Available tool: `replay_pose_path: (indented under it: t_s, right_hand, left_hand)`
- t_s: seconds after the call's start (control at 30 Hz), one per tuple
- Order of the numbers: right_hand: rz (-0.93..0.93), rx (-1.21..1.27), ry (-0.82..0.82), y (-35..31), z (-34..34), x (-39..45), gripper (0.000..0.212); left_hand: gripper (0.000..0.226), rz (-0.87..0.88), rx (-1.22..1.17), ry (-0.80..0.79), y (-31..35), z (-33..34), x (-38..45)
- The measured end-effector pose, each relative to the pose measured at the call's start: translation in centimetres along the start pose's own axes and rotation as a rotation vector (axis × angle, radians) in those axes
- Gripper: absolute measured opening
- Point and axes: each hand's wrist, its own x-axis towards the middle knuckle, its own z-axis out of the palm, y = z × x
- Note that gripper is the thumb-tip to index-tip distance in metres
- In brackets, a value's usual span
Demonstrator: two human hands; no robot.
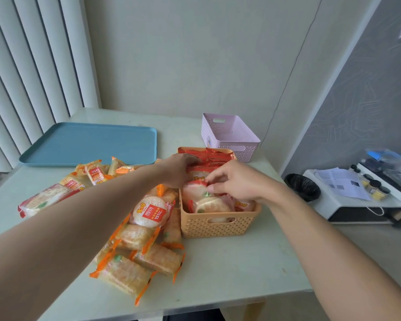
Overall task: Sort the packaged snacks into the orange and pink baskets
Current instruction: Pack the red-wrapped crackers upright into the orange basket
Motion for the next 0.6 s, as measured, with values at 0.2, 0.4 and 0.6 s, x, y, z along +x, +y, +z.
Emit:
replay_pose_path:
  t_s: [0.2, 0.4, 0.6]
  right_hand:
    - [-0.099, 0.452, 0.192, 2.1, -3.4, -0.6, 0.017]
    - [-0.424, 0.446, 0.565, 1.8, -4.6, -0.9, 0.027]
    - [-0.500, 0.052, 0.750, 2.1, -0.5, -0.3, 0.032]
  left_hand:
    - [0.062, -0.005, -0.160, 0.050, -0.2, 0.0, -0.4]
    - [0.067, 0.070, -0.330, 0.274, 0.0, -2.1, -1.9]
    - [0.043, 0.110, -0.916, 0.040, 2.4, -3.5, -3.5]
